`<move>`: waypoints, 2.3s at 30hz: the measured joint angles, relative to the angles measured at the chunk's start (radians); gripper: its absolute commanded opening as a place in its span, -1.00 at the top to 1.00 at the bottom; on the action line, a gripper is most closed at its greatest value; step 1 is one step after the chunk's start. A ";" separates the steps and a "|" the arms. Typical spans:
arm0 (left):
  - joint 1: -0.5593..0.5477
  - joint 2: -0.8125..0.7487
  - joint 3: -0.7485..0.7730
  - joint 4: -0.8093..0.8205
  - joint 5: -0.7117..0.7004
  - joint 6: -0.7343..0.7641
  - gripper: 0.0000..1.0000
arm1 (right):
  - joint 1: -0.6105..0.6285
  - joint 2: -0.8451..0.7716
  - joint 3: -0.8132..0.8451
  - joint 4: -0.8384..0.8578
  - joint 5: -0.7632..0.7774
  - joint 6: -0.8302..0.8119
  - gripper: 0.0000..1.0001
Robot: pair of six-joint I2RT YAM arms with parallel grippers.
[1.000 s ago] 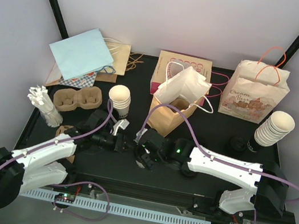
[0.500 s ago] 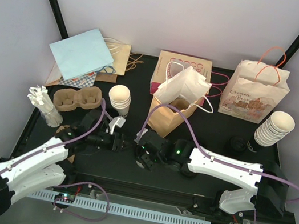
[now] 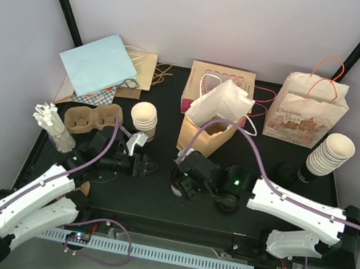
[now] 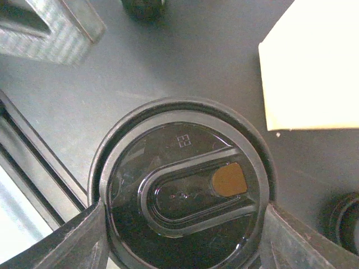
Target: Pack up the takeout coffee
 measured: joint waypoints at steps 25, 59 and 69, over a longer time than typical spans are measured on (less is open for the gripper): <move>0.000 0.071 0.130 -0.062 -0.015 0.051 -0.01 | 0.029 0.002 -0.232 0.214 0.097 0.182 -0.01; 0.000 0.041 0.127 -0.077 -0.061 0.060 0.00 | 0.034 -0.008 -0.237 0.225 0.112 0.158 -0.01; 0.000 0.093 0.137 -0.079 -0.060 0.069 -0.08 | 0.030 -0.023 -0.206 0.157 0.118 0.154 -0.01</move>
